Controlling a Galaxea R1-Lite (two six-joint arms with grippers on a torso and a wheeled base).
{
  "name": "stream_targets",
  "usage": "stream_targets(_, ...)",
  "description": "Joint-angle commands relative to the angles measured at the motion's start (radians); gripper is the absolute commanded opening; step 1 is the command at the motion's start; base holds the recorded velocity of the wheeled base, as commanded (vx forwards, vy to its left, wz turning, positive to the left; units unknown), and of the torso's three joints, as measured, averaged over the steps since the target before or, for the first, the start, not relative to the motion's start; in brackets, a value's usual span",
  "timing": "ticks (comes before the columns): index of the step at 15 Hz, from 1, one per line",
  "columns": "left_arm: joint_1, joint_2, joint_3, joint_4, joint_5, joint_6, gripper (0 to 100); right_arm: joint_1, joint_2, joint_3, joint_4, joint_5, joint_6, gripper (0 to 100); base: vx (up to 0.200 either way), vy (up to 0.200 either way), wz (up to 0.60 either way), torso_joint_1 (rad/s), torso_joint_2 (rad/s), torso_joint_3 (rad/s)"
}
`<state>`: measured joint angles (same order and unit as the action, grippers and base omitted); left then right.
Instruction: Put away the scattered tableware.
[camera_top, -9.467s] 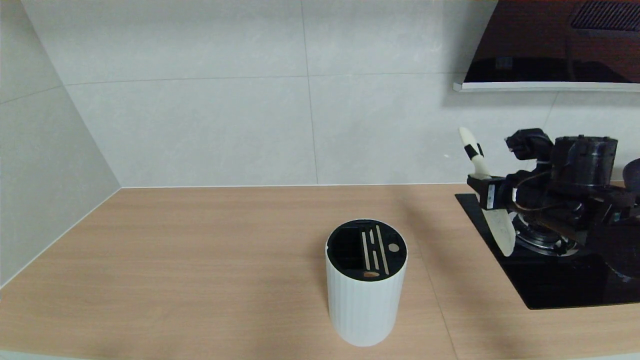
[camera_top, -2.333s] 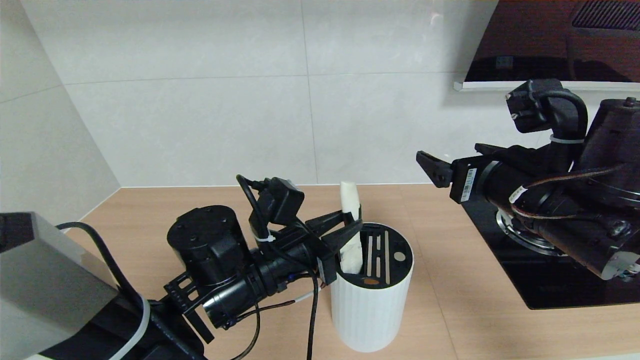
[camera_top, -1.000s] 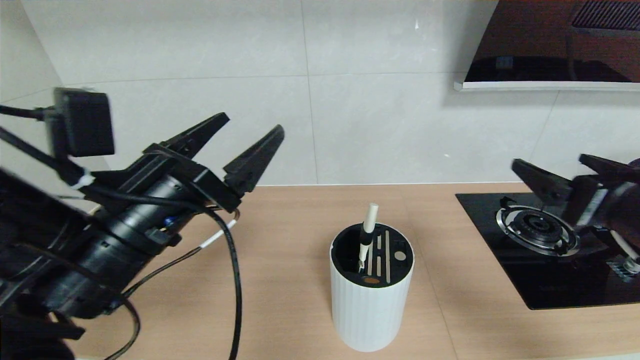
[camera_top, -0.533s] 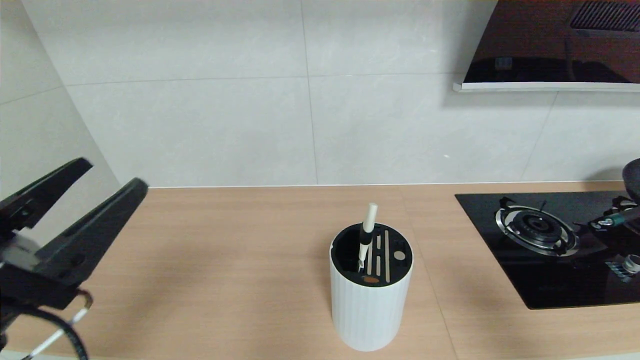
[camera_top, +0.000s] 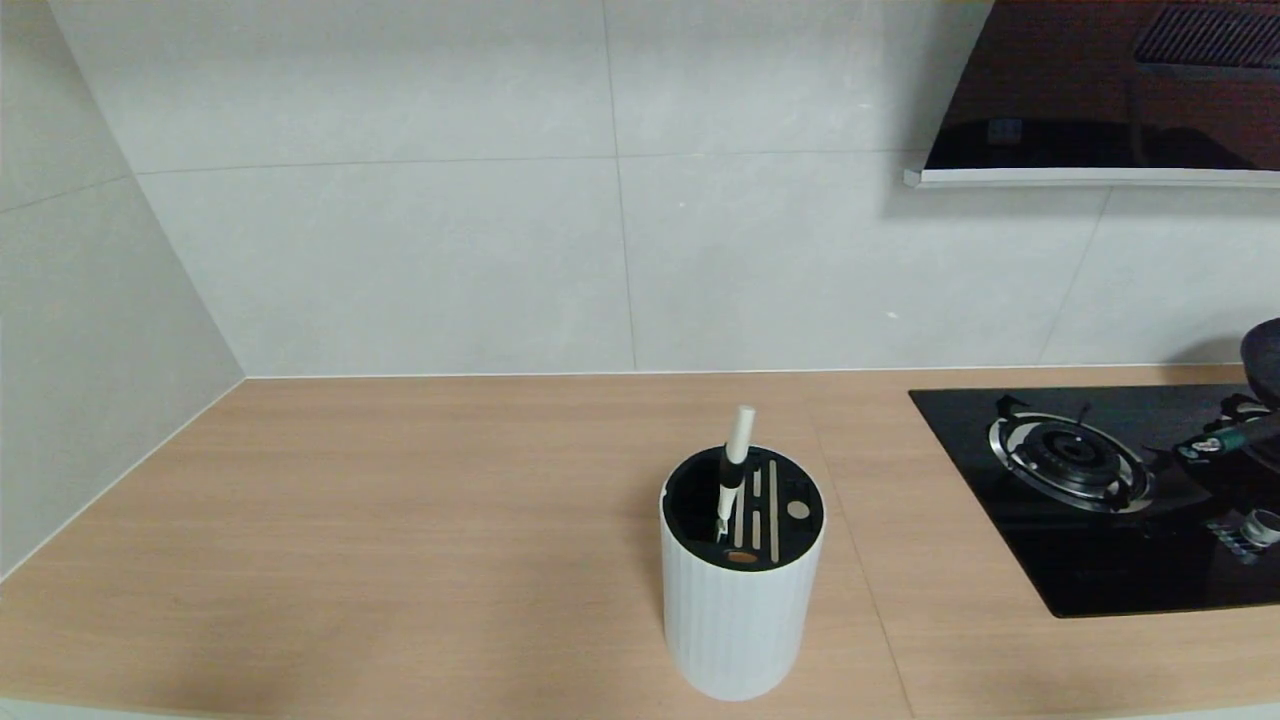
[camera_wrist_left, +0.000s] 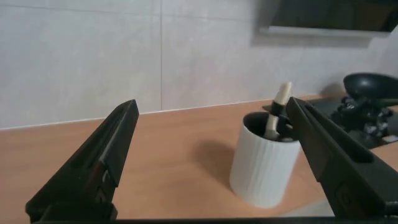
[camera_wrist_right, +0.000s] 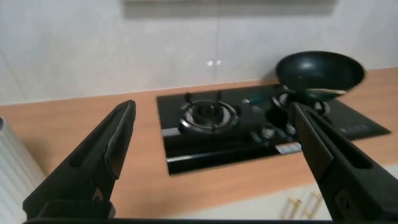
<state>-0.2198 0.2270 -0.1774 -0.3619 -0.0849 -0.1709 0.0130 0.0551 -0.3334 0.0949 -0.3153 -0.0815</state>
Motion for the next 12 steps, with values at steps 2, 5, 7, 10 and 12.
stream_targets(2,0.103,-0.132,0.090,-0.066,0.039,-0.001,100,-0.010,-0.055,0.074,-0.043,-0.041,0.002,100,0.000,0.000,0.00,0.000,0.00,0.000)
stream_targets(5,0.227,-0.227,0.177,0.058,0.062,0.099,100,-0.011,-0.055,0.215,-0.204,-0.061,0.000,100,0.000,0.000,0.00,0.000,0.00,0.000)
stream_targets(7,0.227,-0.227,0.177,0.159,0.129,0.108,100,-0.011,-0.055,0.329,-0.302,-0.056,-0.003,100,0.000,0.000,0.00,0.000,0.00,0.000)
stream_targets(10,0.227,-0.227,0.177,0.356,0.137,0.175,100,-0.011,-0.055,0.330,-0.273,-0.036,0.054,100,0.000,0.000,0.00,0.000,0.00,0.000)
stream_targets(12,0.227,-0.227,0.177,0.359,0.136,0.182,100,-0.010,-0.055,0.330,-0.207,0.025,0.071,100,0.000,0.000,0.00,0.000,0.00,0.000)
